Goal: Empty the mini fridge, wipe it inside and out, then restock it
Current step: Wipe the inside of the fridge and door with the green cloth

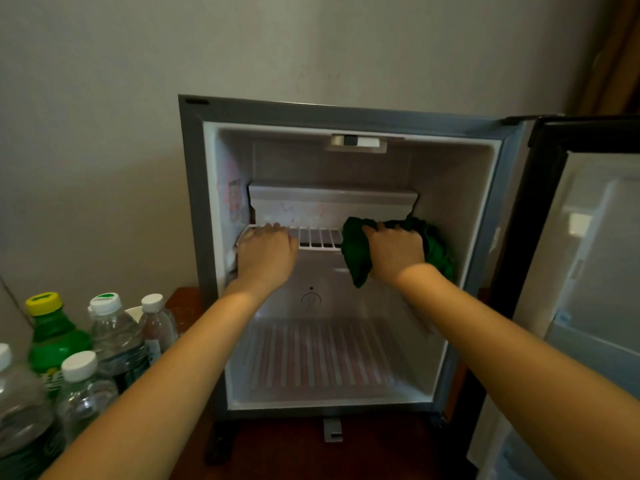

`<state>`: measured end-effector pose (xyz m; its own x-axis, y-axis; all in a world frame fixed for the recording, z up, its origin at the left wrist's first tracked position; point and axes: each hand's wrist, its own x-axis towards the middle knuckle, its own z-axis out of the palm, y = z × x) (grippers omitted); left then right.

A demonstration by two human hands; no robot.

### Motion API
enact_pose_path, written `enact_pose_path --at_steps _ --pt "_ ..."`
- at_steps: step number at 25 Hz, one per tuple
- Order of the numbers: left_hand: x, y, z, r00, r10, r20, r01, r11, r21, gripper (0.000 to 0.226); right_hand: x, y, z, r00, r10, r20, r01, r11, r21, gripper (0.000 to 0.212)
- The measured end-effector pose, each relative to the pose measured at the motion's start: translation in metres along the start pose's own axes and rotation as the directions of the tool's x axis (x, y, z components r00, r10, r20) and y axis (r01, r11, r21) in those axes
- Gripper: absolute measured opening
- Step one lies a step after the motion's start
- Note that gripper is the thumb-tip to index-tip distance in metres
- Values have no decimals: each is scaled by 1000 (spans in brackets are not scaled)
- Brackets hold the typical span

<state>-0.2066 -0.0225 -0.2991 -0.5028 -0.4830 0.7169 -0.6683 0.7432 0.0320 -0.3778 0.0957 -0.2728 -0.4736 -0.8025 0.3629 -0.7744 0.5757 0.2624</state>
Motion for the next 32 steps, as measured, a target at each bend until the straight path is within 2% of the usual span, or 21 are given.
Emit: enact_pose_path --at_steps 2,3,4,6,8,9,10,11,12,13,14,15,16,17,18,20,22,24,25,28,32 --pt "1 0 0 1000 1 9 -1 1000 -19 32 11 6 -9 968 -60 243 46 997 65 93" --pt "2 0 0 1000 4 17 -4 1000 -9 32 13 6 -8 965 -73 251 54 995 82 94" --pt "2 0 -1 1000 1 29 -1 1000 14 32 11 3 -7 980 -59 191 44 996 81 87" --pt "2 2 -2 998 -2 60 -3 997 79 29 -4 -5 -3 1000 3 -17 -1 997 79 69" --pt "2 5 -3 997 6 79 -15 993 119 27 -28 -7 1 992 54 -113 -39 991 126 63" --pt "2 7 -4 997 0 82 -9 993 115 26 -42 -6 3 991 54 -120 -29 979 200 64" --pt "3 7 -4 996 -11 83 3 995 99 27 -59 -5 2 987 56 -153 3 932 362 63" --pt "3 6 -4 997 -20 80 14 997 77 28 -76 -7 5 969 104 -223 49 807 588 57" --pt "3 5 -4 997 -25 73 21 998 56 29 -95 -12 7 935 246 -255 92 525 846 46" --pt "3 4 -4 997 -26 67 23 999 41 30 -111 -17 11 873 470 -127 100 81 992 32" --pt "2 4 -4 998 -21 67 19 999 31 30 -120 -21 10 802 567 190 69 -404 912 21" --pt "2 4 -4 997 -15 72 14 1000 18 29 -120 -23 11 758 434 487 30 -769 639 25" --pt "2 4 -5 997 -14 76 14 1000 -1 29 -115 -24 9 769 220 600 -16 -932 363 39" --pt "2 4 -5 997 -11 73 13 1000 -25 29 -103 -23 10 795 116 595 -30 -973 229 50" --pt "3 3 -4 998 -8 65 11 999 -43 30 -87 -22 4 812 89 576 -25 -982 187 54" --pt "3 1 -2 998 -12 56 14 999 -43 31 -52 -28 -6 818 116 563 9 -982 188 52" --pt "2 -1 1 999 -13 46 14 999 -36 31 -25 -37 -10 765 224 603 38 -952 305 50" --pt "2 0 4 1000 -19 23 20 1000 -24 31 -14 -40 -9 637 387 667 48 -883 467 45" --pt "3 1 5 1000 -28 14 29 1000 -11 31 -14 -41 -4 611 449 652 36 -839 543 44" --pt "3 1 5 999 -47 10 47 999 -5 31 -21 -37 3 630 522 575 35 -759 650 45" --pt "4 0 8 997 -37 75 40 998 -42 36 -61 -38 1 680 502 534 -49 -696 717 49"
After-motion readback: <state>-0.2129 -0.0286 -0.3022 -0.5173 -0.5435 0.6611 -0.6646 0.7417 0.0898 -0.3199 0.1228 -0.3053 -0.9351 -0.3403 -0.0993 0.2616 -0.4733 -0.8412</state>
